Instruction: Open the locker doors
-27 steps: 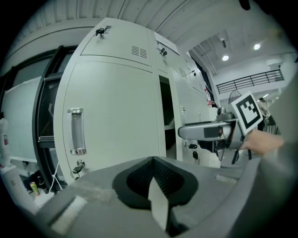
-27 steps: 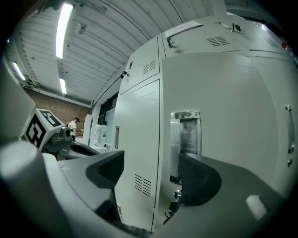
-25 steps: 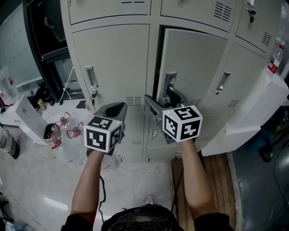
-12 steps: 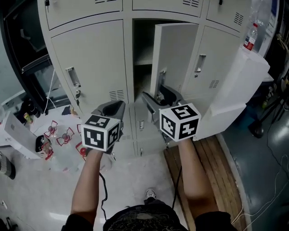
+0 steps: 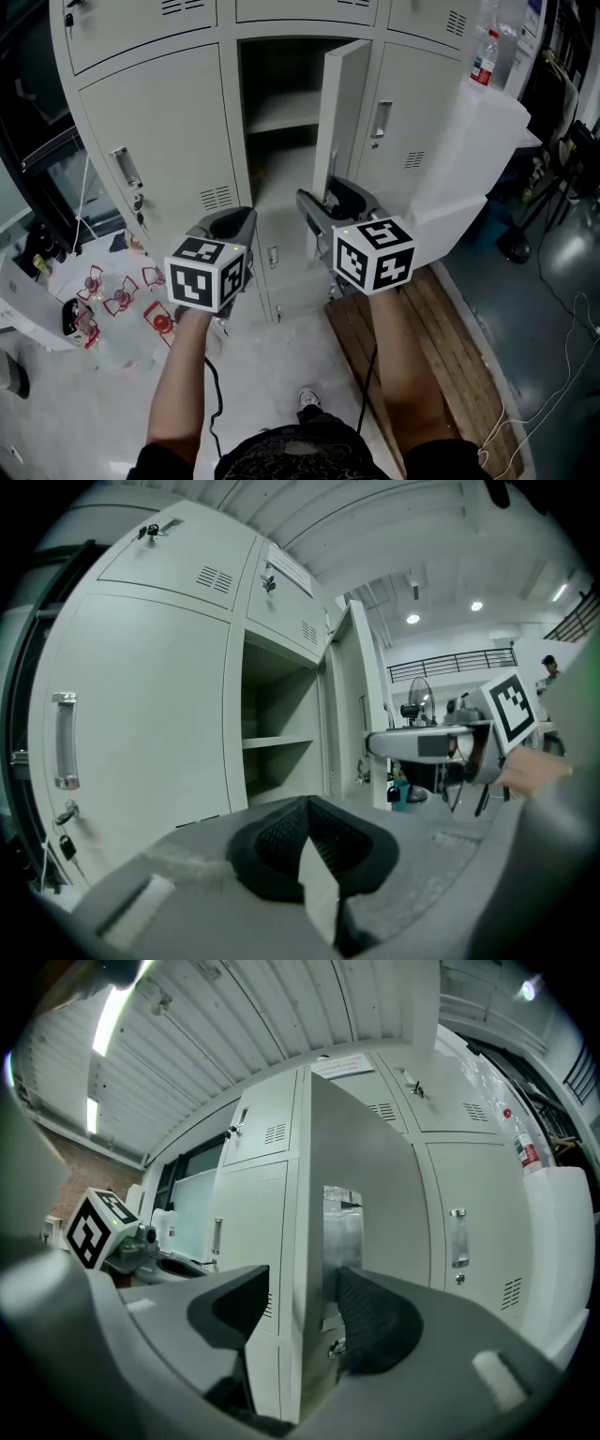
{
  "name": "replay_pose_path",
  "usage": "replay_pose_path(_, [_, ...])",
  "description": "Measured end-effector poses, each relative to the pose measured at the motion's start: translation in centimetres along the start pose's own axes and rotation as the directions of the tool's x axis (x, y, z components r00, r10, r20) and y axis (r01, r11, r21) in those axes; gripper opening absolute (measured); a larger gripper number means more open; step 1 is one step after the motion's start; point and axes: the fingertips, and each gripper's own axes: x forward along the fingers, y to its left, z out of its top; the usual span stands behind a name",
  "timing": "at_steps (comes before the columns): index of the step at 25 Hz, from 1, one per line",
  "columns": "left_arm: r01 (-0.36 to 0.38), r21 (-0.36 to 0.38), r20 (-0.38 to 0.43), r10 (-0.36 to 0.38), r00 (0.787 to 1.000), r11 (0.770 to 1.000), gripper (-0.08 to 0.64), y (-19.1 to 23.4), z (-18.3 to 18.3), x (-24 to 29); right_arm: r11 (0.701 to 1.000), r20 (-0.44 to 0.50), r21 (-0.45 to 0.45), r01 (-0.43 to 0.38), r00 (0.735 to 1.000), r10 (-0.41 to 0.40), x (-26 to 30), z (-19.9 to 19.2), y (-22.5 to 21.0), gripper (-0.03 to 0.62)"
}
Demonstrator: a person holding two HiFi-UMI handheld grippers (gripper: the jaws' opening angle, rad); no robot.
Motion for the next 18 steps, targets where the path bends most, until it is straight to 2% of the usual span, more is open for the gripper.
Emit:
replay_pose_path(5, [0.040, 0.007, 0.002, -0.040, 0.999, 0.999, 0.001, -1.6, 0.4, 1.1, 0.998, 0.015, 0.016, 0.065, 0.998, -0.066, -1.8, 0.1, -1.9, 0.161])
replay_pose_path(18, [0.128, 0.015, 0.021, -0.128, 0.991, 0.992, 0.002, -6.2, 1.6, 4.4, 0.996, 0.017, 0.009, 0.089, 0.996, -0.089, -5.2, 0.0, -4.9, 0.149])
